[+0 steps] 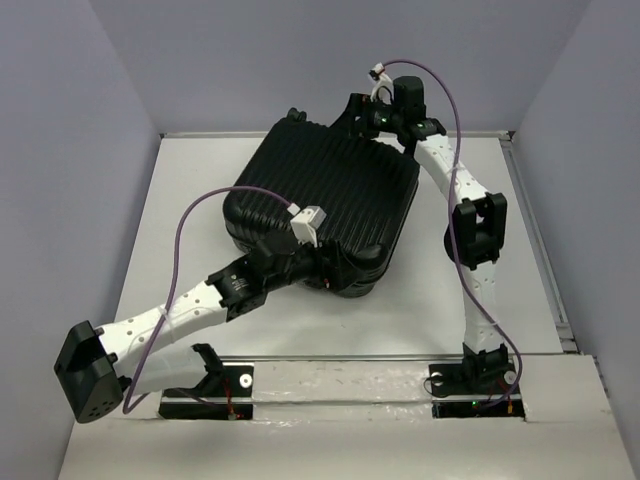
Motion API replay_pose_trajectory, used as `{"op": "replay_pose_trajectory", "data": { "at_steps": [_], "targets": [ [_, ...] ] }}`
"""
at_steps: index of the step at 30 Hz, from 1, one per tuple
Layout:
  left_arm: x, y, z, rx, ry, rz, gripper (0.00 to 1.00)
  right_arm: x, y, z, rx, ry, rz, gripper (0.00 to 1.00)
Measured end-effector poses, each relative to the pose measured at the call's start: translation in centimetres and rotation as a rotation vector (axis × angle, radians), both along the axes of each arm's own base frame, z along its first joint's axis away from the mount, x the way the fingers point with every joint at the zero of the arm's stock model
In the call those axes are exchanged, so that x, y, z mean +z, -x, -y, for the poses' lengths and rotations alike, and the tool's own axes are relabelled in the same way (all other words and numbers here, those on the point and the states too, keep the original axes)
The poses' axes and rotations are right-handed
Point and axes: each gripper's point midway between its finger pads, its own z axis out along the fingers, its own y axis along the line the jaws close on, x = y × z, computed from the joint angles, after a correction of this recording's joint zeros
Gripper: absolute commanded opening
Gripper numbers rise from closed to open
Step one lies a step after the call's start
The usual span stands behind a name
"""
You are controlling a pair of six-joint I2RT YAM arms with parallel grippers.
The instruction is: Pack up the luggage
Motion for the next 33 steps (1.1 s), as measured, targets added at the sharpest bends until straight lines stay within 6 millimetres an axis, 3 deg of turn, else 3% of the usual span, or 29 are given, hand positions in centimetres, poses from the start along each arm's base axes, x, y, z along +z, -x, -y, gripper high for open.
{"op": "replay_pose_trajectory", "data": {
  "at_steps": [3, 5, 9, 10, 11, 12, 13, 14, 15, 16, 18, 20, 21, 23, 24, 27, 29, 33],
  "targets": [
    [1.7, -0.6, 0.1, 0.005, -0.006, 0.007, 0.99, 2.0, 0.9, -1.2, 0.021, -0.013, 0.024, 1.00],
    [5.1, -3.5, -0.4, 0.071, 0.047, 0.083, 0.99, 4.9, 2.3, -1.1, 0.026, -0.021, 0.051, 1.00],
    [7.5, -7.2, -2.2, 0.183, 0.083, 0.152, 0.99, 11.4, 5.7, 0.5, 0.017, -0.027, 0.165, 1.00],
    [7.6, -7.5, -2.5, 0.197, 0.081, 0.156, 0.99, 14.5, 7.8, 1.6, 0.009, -0.032, 0.233, 1.00],
    [7.6, -7.6, -2.6, 0.201, 0.080, 0.157, 0.99, 16.3, 9.5, 2.6, -0.011, -0.030, 0.285, 0.94],
    [7.5, -7.6, -2.6, 0.198, 0.078, 0.158, 0.99, 17.8, 12.1, 3.9, -0.032, -0.028, 0.329, 0.86],
    [7.5, -7.3, -2.4, 0.191, 0.077, 0.156, 0.99, 18.2, 13.3, 4.4, -0.037, -0.026, 0.338, 0.67],
    [7.5, -7.0, -2.3, 0.181, 0.076, 0.160, 0.99, 19.8, 15.4, 5.8, -0.073, -0.034, 0.413, 0.24],
    [7.6, -6.4, -2.2, 0.168, 0.077, 0.164, 0.99, 20.8, 17.3, 6.8, -0.101, -0.044, 0.475, 0.14],
    [7.5, -5.9, -2.1, 0.160, 0.075, 0.167, 0.99, 19.6, 20.2, 8.3, -0.138, -0.040, 0.491, 0.07],
    [7.3, -4.0, -1.7, 0.116, 0.076, 0.171, 0.99, 16.8, 25.0, 10.7, -0.208, -0.061, 0.516, 0.07],
    [6.6, -1.8, -1.1, 0.061, 0.071, 0.165, 0.99, 12.1, 28.2, 12.0, -0.246, -0.064, 0.485, 0.07],
    [6.1, -1.0, -0.8, 0.044, 0.067, 0.163, 0.99, 9.9, 28.8, 12.5, -0.271, -0.063, 0.465, 0.08],
    [4.3, 0.9, -0.1, 0.006, 0.042, 0.140, 0.98, 3.0, 29.4, 13.4, -0.319, -0.035, 0.363, 0.15],
    [2.9, 1.8, 0.2, -0.015, 0.019, 0.120, 0.98, -0.6, 29.7, 13.8, -0.335, -0.011, 0.289, 0.25],
    [-1.6, 3.7, 0.4, -0.038, -0.055, 0.056, 0.97, -8.6, 30.8, 14.5, -0.366, 0.041, 0.127, 0.37],
    [-3.7, 3.7, 0.2, -0.020, -0.093, 0.026, 0.97, -11.4, 31.3, 14.9, -0.379, 0.064, 0.073, 0.38],
    [-5.6, 2.8, 0.8, 0.017, -0.124, 0.003, 0.96, -12.0, 29.9, 14.8, -0.383, 0.080, 0.096, 0.38]
  ]
}}
